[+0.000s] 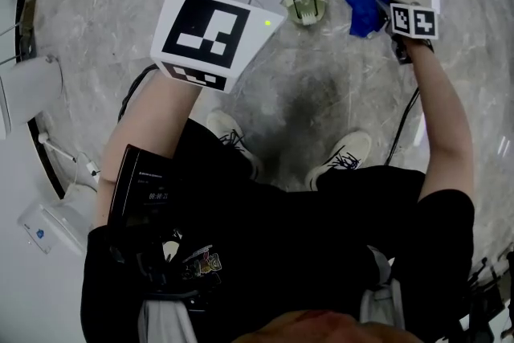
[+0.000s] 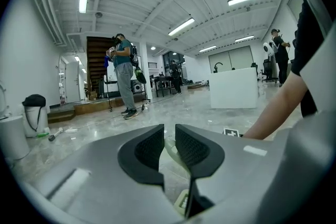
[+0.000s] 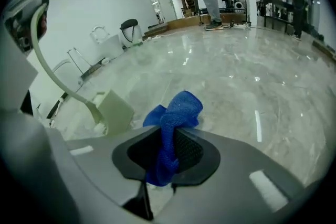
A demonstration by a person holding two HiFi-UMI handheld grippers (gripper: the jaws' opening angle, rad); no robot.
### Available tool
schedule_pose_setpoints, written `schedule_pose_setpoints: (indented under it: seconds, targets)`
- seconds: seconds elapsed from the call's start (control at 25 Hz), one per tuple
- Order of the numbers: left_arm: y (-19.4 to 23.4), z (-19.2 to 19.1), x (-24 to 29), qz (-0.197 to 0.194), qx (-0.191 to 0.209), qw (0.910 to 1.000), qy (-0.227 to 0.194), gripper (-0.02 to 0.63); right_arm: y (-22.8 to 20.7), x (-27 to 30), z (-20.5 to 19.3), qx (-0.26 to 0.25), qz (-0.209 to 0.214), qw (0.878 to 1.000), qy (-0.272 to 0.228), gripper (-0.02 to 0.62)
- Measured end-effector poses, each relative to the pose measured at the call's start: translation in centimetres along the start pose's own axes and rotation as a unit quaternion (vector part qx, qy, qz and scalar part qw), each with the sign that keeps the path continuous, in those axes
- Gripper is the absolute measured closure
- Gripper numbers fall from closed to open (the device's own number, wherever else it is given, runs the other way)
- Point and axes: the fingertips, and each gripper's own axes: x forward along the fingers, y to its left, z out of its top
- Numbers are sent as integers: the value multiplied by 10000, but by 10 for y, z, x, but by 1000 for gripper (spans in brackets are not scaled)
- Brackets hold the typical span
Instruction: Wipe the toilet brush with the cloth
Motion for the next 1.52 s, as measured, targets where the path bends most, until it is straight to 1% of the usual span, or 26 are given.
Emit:
schedule_pose_setpoints:
  seconds: [0.08,0.12,0.16,0.24,0.28,0.36,0.44,0.52,0.6,0.68,0.72,0.76,0.8,0.84,0.88,0.96,1.04,1.08,1.12,1.16,1.2,1.24,1.28,1.4,1.48,1.52]
  targets:
    - [5,8,-3,-115,-330,9991,-245,534,0,0,-5,-86,101,9999,67,507]
    - [9,12,-5,-170,-598,9974,-358,532,0,-1,-5,-105,194,9997,35,488]
    - [13,14,-8,-204,-862,9951,-443,521,0,-3,-6,-126,254,9996,-43,448]
    - [24,17,-11,-202,-1258,9904,-544,509,-7,-12,-5,-196,166,9992,-319,396]
    - [30,16,-12,-167,-1390,9886,-554,506,-13,-18,-3,-234,23,9985,-496,404]
    - [42,10,-12,-32,-1546,9868,-472,506,-23,-31,0,-255,-274,9958,-837,410]
    - [51,0,-14,153,-1580,9869,-300,506,-27,-44,5,-248,-474,9919,-1150,401]
    - [58,-16,-19,306,-1631,9861,-47,506,-25,-60,11,-185,-687,9868,-1454,384]
    - [60,-36,-24,416,-1883,9808,291,506,-21,-74,18,63,-836,9809,-1755,377]
    - [57,-57,-28,473,-2302,9702,589,505,-8,-80,22,419,-769,9759,-1996,394]
    - [53,-68,-31,479,-2499,9643,732,505,3,-82,20,544,-722,9752,-2022,408]
    - [48,-79,-36,482,-2642,9590,904,503,15,-83,15,576,-735,9762,-1958,451]
    - [43,-91,-42,490,-2734,9543,1105,503,27,-86,7,513,-802,9785,-1831,516]
    - [36,-101,-48,501,-2811,9493,1315,500,39,-89,-1,386,-894,9810,-1676,558]
    - [27,-111,-55,506,-2910,9432,1519,497,50,-95,-9,249,-980,9833,-1510,590]
    - [4,-129,-70,430,-3183,9274,1916,497,73,-111,-22,177,-1069,9872,-1171,594]
    - [-22,-154,-89,342,-3390,9105,2343,491,101,-132,-29,492,-995,9890,-980,594]
    - [-36,-171,-102,363,-3465,9001,2614,491,117,-145,-31,679,-910,9891,-941,594]
    - [-51,-188,-117,435,-3548,8869,2925,486,133,-159,-34,798,-817,9895,-885,594]
    - [-66,-199,-135,538,-3645,8717,3232,472,149,-176,-40,820,-723,9909,-791,594]
    - [-82,-200,-152,619,-3749,8572,3477,471,163,-194,-46,779,-645,9927,-659,594]
    - [-98,-190,-166,612,-3848,8465,3629,477,173,-214,-52,746,-606,9941,-502,594]
    - [-113,-172,-177,493,-3921,8396,3728,482,180,-236,-58,779,-607,9945,-343,594]
    - [-145,-118,-213,-45,-3970,8209,4105,482,198,-299,-68,1291,-691,9892,-58,594]
    - [-146,-87,-248,-76,-4034,8025,4395,490,219,-343,-63,1668,-688,9836,1,594]
    - [-143,-68,-269,10,-4167,7900,4497,497,233,-367,-57,1816,-648,9812,39,594]
